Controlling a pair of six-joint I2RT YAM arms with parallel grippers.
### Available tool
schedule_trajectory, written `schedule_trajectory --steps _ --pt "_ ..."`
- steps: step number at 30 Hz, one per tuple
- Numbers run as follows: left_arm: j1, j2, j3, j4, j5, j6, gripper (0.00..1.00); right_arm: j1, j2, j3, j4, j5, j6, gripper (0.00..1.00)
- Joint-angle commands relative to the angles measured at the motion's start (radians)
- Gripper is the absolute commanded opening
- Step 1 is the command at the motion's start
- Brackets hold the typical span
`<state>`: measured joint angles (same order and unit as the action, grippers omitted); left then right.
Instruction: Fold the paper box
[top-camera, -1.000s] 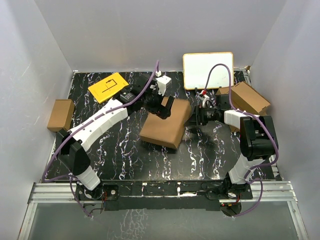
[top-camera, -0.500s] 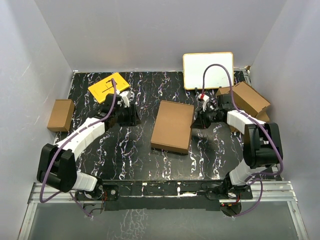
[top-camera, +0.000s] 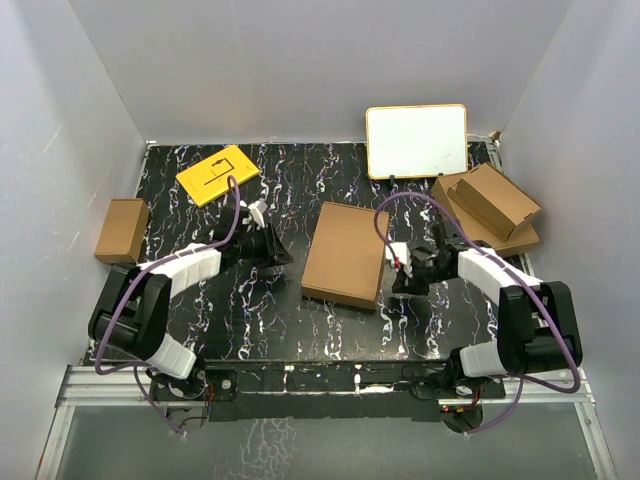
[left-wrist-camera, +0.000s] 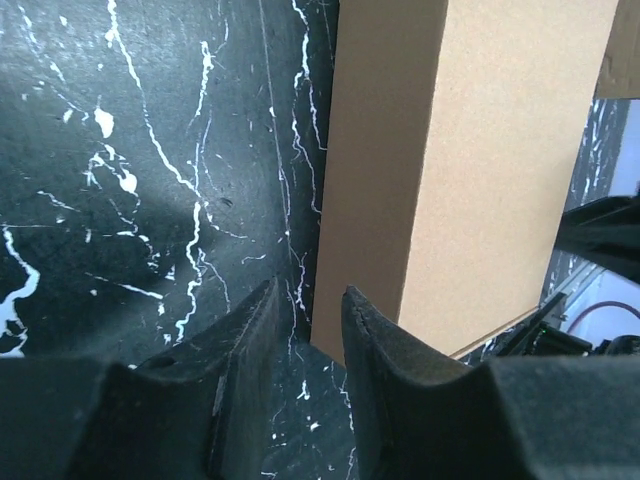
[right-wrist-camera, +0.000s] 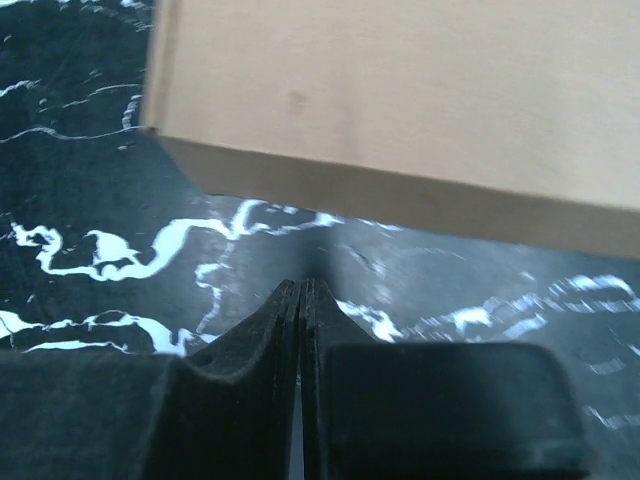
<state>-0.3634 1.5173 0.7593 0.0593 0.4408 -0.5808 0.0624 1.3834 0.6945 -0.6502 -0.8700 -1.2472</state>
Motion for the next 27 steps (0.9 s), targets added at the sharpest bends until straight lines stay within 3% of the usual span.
schedule_trajectory --steps 1,5,8,13,17,20,23,27 --pt "-0.016 0.01 -0.02 0.098 0.066 -0.06 0.3 0.115 -0.016 -0.04 0.073 -0.008 -0.129 0.08" --pt "-0.093 0.04 -0.032 0.125 0.052 -0.101 0.28 0.261 -0.035 -0.083 0.238 0.049 0.023 0.08" --pt "-0.198 0.071 -0.056 0.175 0.036 -0.15 0.26 0.407 -0.055 -0.116 0.472 0.135 0.329 0.08" --pt "-0.265 0.05 -0.129 0.253 0.023 -0.225 0.25 0.436 -0.01 -0.056 0.582 0.258 0.553 0.08" --pt "-0.261 -0.032 -0.14 0.164 -0.047 -0.196 0.26 0.421 -0.042 -0.056 0.502 0.19 0.478 0.1" --pt "-0.233 -0.086 -0.116 0.066 -0.098 -0.155 0.28 0.374 -0.075 -0.035 0.318 0.108 0.34 0.12" --pt "-0.188 -0.134 -0.114 0.01 -0.127 -0.128 0.29 0.353 -0.071 -0.002 0.143 0.128 0.187 0.09" --pt "-0.158 -0.134 -0.113 -0.031 -0.134 -0.096 0.29 0.349 -0.065 0.012 0.08 0.188 0.157 0.08"
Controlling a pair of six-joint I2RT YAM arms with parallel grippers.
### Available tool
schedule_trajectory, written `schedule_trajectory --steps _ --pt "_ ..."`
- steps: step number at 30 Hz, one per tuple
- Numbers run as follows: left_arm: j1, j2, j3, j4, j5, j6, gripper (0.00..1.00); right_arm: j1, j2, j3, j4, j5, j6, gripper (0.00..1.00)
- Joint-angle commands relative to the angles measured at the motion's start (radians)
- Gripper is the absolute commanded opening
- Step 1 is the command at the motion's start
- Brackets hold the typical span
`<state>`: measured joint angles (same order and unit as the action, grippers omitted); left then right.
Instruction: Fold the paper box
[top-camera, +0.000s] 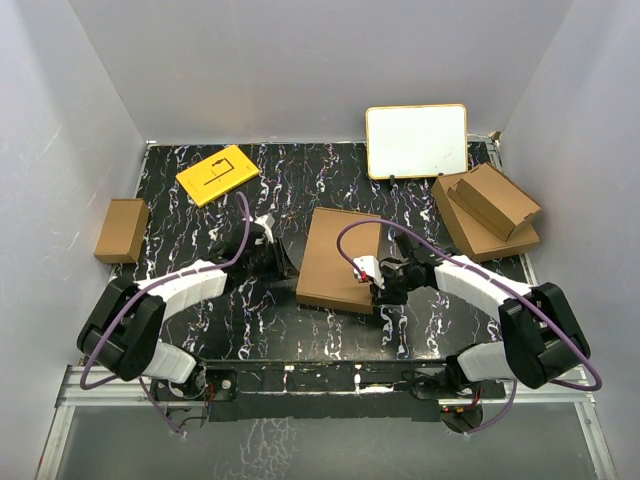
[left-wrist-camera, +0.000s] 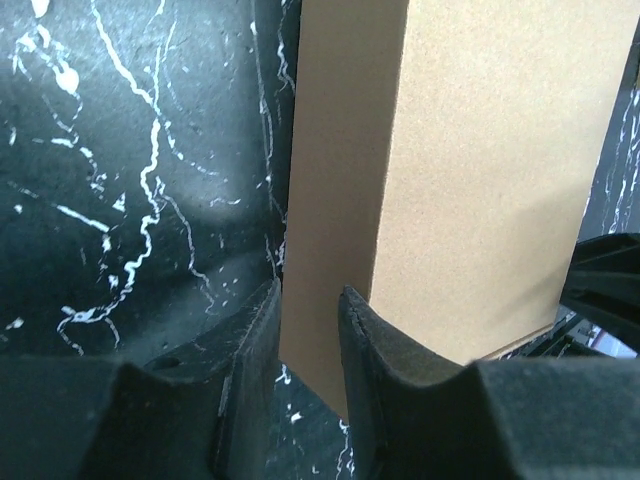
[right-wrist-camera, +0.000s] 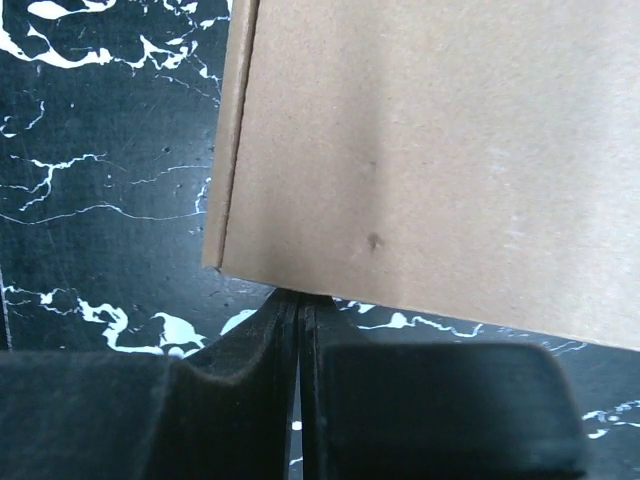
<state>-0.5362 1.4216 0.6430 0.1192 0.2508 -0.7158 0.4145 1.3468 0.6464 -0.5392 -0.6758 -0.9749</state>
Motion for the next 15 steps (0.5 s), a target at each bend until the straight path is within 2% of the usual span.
schedule_trajectory --steps 1,10,13,15 --pt "0.014 -0.032 0.001 -0.093 0.061 0.041 0.28 -0.003 -0.03 0.059 -0.036 0.01 -0.116 0.08" --pt "0.015 -0.088 -0.054 -0.176 -0.004 0.064 0.18 -0.004 -0.039 0.029 -0.092 0.052 -0.152 0.08" --pt "0.014 -0.075 -0.057 -0.168 0.011 0.064 0.14 0.01 -0.041 0.022 -0.049 0.025 -0.094 0.08" --pt "0.008 -0.058 -0.063 -0.127 0.052 0.043 0.12 0.078 -0.039 0.007 0.024 0.048 0.021 0.08"
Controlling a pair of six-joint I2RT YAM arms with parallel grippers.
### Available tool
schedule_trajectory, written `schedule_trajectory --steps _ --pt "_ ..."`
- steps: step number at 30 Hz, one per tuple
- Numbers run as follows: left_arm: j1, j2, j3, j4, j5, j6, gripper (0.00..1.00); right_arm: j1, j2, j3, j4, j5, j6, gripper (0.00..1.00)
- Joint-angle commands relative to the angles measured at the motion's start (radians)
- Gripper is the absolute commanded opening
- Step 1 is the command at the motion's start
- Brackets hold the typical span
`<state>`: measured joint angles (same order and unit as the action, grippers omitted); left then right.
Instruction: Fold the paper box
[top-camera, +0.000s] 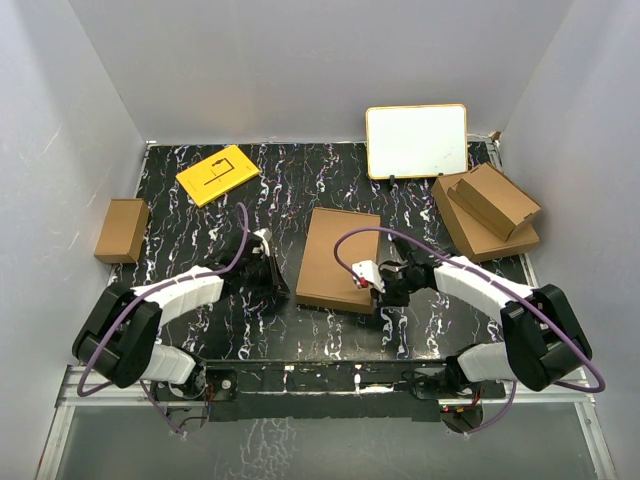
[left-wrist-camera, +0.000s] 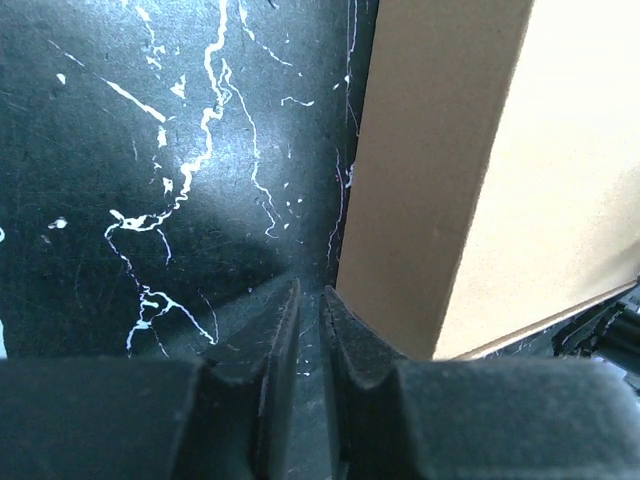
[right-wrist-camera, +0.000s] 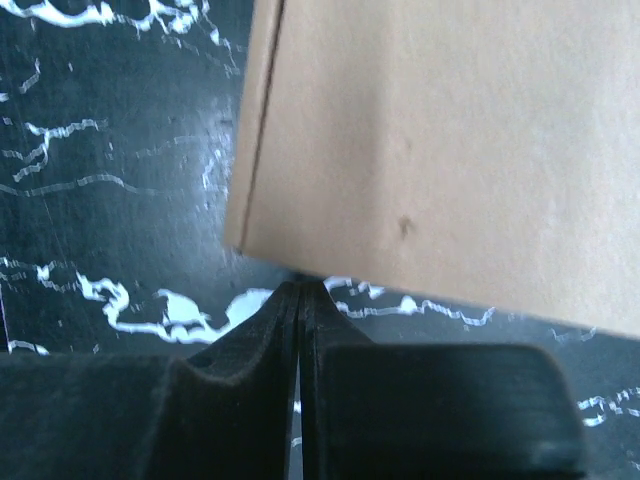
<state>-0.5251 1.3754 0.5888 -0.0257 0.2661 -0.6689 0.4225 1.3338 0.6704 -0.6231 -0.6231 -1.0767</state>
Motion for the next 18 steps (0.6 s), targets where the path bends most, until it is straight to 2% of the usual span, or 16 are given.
schedule_trajectory --steps 1,4,7,10,18 --pt "-0.016 0.02 -0.01 0.051 0.057 -0.018 0.11 0.092 -0.022 -0.018 0.157 0.011 0.167 0.08" --pt "-0.089 0.082 0.019 0.114 0.08 -0.059 0.1 0.167 0.049 0.036 0.212 0.046 0.32 0.08" --pt "-0.166 0.13 0.062 0.127 0.077 -0.082 0.09 0.173 0.106 0.104 0.217 0.035 0.425 0.08" --pt "-0.198 0.122 0.059 0.135 0.071 -0.104 0.09 0.166 0.106 0.111 0.257 0.079 0.487 0.08" --pt "-0.169 0.0 -0.02 0.056 -0.006 -0.092 0.11 0.092 0.047 0.054 0.198 0.085 0.352 0.08"
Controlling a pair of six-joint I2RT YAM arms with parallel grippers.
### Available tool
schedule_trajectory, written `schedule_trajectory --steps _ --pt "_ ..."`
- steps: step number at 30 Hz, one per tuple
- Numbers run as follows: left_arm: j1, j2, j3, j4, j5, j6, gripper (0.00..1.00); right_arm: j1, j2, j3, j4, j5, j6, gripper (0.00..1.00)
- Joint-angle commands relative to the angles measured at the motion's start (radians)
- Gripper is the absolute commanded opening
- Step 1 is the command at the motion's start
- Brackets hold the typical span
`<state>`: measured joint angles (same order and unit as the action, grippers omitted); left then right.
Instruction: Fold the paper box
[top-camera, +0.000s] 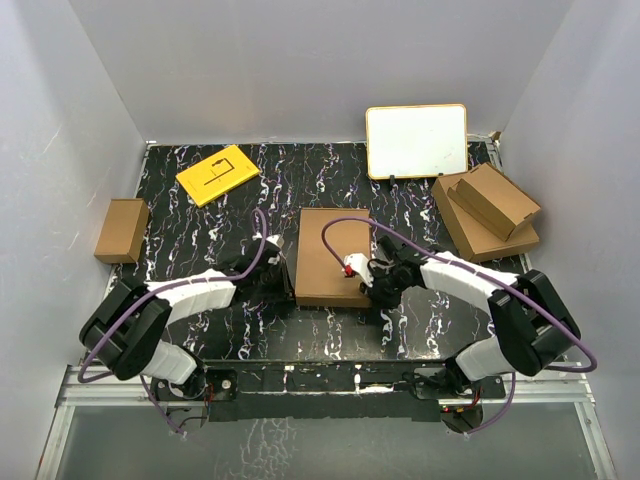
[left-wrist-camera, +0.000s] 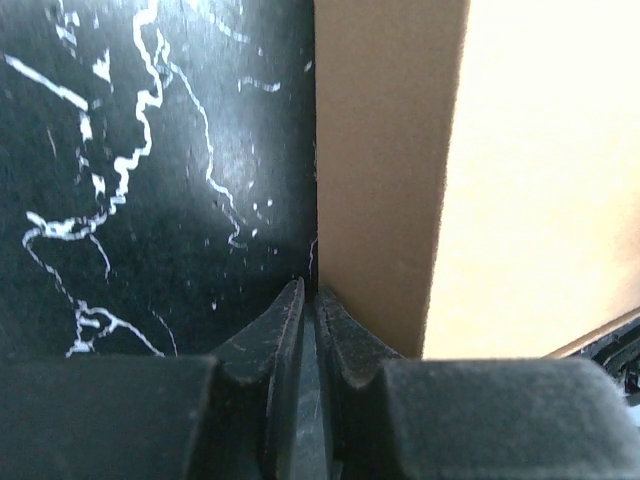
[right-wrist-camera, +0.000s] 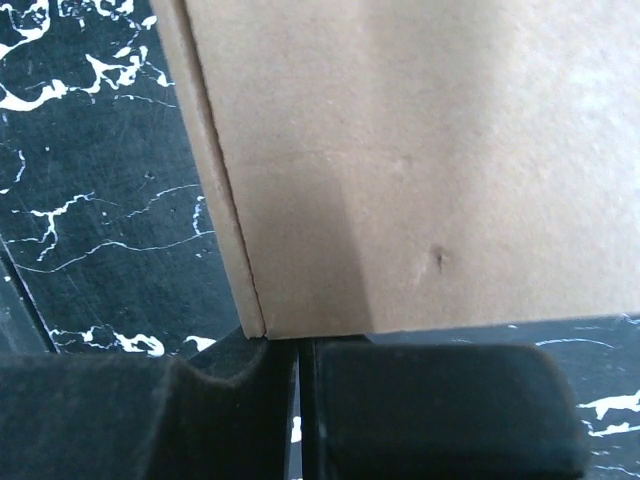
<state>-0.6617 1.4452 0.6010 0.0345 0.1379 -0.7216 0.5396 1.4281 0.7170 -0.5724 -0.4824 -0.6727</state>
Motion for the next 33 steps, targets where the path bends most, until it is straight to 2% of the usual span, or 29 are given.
schedule_trajectory --steps 1,6,12,20,24,27,30,33 --pt "-0.026 -0.072 -0.039 -0.004 0.123 -0.039 0.11 -0.045 -0.055 0.003 0.145 -0.064 -0.063 0.08" --pt "0.003 -0.107 -0.052 -0.017 0.119 -0.033 0.11 -0.144 -0.111 -0.018 0.077 -0.116 -0.236 0.08" --pt "0.058 -0.167 -0.069 -0.057 0.125 -0.01 0.11 -0.261 -0.183 -0.091 0.093 -0.129 -0.414 0.08" --pt "0.068 -0.163 -0.079 -0.083 0.152 -0.001 0.11 -0.266 -0.034 -0.046 0.17 -0.138 -0.556 0.08" --pt "0.067 -0.144 -0.093 -0.016 0.181 -0.043 0.1 -0.258 0.016 0.002 0.125 -0.277 -0.622 0.08" --pt "0.025 -0.072 -0.074 0.103 0.231 -0.091 0.08 -0.159 0.002 -0.01 0.182 -0.332 -0.543 0.08" --pt "-0.033 0.031 0.001 0.121 0.227 -0.093 0.08 -0.067 -0.003 -0.01 0.231 -0.35 -0.43 0.08" --pt "-0.048 0.049 0.03 0.116 0.221 -0.089 0.08 -0.055 -0.009 0.008 0.242 -0.339 -0.372 0.08"
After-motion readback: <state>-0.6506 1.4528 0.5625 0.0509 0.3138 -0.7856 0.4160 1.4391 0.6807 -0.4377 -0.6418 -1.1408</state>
